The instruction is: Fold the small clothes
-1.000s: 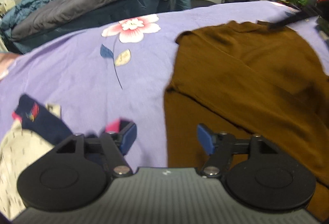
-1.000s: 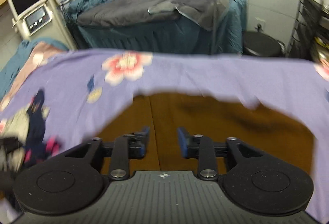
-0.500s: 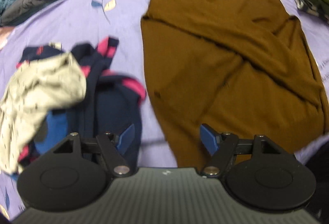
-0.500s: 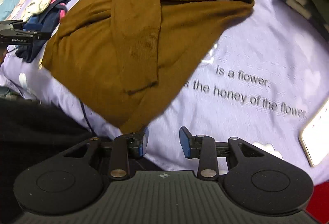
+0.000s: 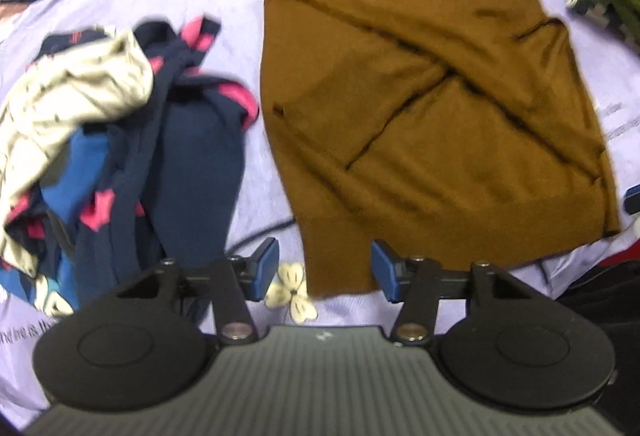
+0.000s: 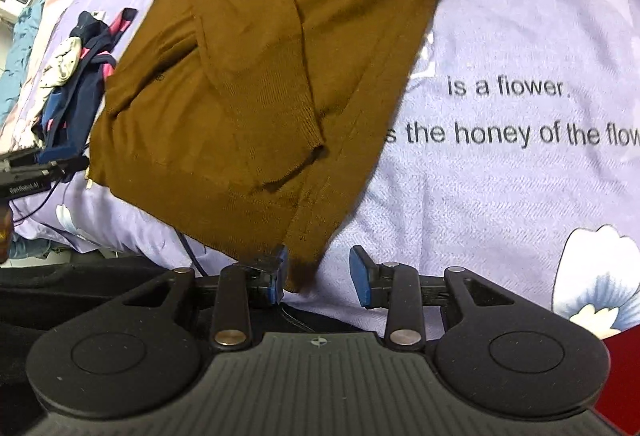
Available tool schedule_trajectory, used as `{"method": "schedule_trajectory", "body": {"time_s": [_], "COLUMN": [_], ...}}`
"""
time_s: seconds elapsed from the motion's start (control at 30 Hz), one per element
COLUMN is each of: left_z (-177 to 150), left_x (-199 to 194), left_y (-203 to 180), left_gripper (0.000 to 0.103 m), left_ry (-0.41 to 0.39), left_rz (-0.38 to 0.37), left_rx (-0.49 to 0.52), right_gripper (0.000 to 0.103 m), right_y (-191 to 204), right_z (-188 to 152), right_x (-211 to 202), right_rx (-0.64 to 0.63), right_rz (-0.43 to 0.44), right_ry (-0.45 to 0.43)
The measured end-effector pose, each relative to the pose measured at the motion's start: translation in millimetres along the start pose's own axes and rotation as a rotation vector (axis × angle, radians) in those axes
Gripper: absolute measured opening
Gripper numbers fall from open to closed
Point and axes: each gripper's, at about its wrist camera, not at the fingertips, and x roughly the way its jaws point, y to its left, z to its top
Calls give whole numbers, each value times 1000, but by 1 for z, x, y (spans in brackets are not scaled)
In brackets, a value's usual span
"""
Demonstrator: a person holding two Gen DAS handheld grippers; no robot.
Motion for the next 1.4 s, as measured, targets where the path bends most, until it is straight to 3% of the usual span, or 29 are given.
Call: {"method": "schedule_trajectory", "body": {"time_s": [0.1, 0.2, 0.27, 0.33, 0.5, 0.57, 0.6, 0.63, 0.67, 0.7, 0.8, 0.9, 1.03, 1.17, 1.4], "left_z": [0, 1, 0, 0, 2, 5, 5, 5, 6, 6, 11, 26, 57, 58, 13], "left_x": [19, 22, 23, 21, 23, 23, 23, 22, 21, 20, 10, -5, -9, -1, 9], "left_y": [1, -4, -9, -11, -15, -13, -13, -12, -11, -10, -3, 5, 4, -1, 5], "left_gripper": [49, 45, 38, 22, 7, 6, 5, 5, 5, 5, 5, 4, 5, 5, 5], "left_ry": [33, 12, 15, 23, 40, 50, 52, 53, 53, 52, 40, -2, -36, -6, 152], "left_rz": [-20, -19, -1, -21, -24, -24, -25, -27, -29, -30, -43, -64, -61, -49, 1], "left_rx": [-63, -78, -56, -67, -69, -90, -96, -101, -103, -103, -135, -180, -153, -115, -121], "right_gripper": [61, 61, 63, 67, 62, 61, 56, 33, 17, 11, 11, 11, 11, 11, 13], "right_y": [-2, 1, -1, 1, 2, 5, 8, 8, 8, 7, -2, -9, -18, -15, -5], "right_z": [0, 2, 2, 3, 5, 8, 9, 10, 11, 11, 11, 15, 39, 41, 3], "right_x": [3, 7, 11, 13, 17, 21, 23, 27, 29, 28, 16, -11, -34, -23, -2], "right_rx": [-13, -29, -33, -53, -80, -85, -87, -90, -94, -87, -52, -2, 46, -30, -150], "right_rz": [-1, 9, 8, 30, 76, 90, 88, 75, 69, 67, 94, 150, 176, 168, 159], "right_ry": [18, 23, 37, 52, 91, 108, 115, 127, 133, 130, 118, 48, -28, 48, 266]}}
